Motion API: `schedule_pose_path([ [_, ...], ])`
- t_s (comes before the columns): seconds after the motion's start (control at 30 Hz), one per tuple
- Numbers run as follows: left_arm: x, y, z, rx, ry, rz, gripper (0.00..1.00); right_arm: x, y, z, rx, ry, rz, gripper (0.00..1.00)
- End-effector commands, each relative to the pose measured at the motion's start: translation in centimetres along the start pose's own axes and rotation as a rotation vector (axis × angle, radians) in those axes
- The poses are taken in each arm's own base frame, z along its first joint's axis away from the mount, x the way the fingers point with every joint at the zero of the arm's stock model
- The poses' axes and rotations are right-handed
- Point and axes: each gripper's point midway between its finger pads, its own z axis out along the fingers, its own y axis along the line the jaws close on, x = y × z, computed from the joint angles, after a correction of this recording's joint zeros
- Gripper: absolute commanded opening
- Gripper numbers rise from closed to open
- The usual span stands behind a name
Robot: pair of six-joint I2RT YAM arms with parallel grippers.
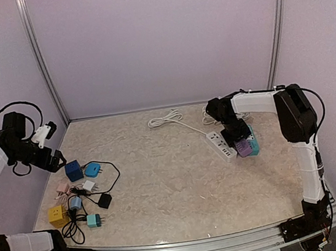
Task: Insert the plug
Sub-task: Pick up the socket from the center of the board, then place the socket at the center of the board.
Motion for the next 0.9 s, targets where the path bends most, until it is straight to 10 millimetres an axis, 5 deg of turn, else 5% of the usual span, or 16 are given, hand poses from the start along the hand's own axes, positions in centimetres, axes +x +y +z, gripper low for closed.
schedule_pose_path([
  [0.0,0.3,-0.2,-0.4,-0.011,-0.005,0.008,0.99,0.1,-1.0,0.1,0.090,0.006,-0.029,0.44],
  [0.13,0.1,-0.2,-0.7,-0.010,-0.013,0.011,0.99,-0.6,-1.3,-1.2,0.062,-0.042,-0.002,0.19],
  [0.27,0.0,-0.3,-1.1,-0.012,-0.022,0.020,0.99,-2.8,-3.5,-5.8,0.038,-0.169,0.062,0.00],
  [0.5,-0.7,-0.3,-1.9,-0.017,-0.057,0.030,0.99,-8.4,-11.0,-19.9,-0.016,-0.600,0.291,0.00],
  [0.6,-0.8,-0.2,-2.0,-0.016,-0.060,0.020,0.99,-10.1,-11.4,-26.0,-0.113,-0.800,0.326,0.00],
  [0.67,-0.8,-0.1,-2.1,-0.014,-0.065,0.011,0.99,-11.0,-8.3,-29.0,-0.192,-0.910,0.190,0.00],
  [0.73,-0.8,0.1,-2.2,-0.014,-0.066,0.004,0.99,-10.9,-2.7,-31.3,-0.327,-0.981,0.001,0.00],
  [0.87,-0.5,0.3,-2.3,-0.010,-0.064,-0.007,0.99,-6.3,9.7,-34.7,-0.584,-1.048,-0.454,0.00],
])
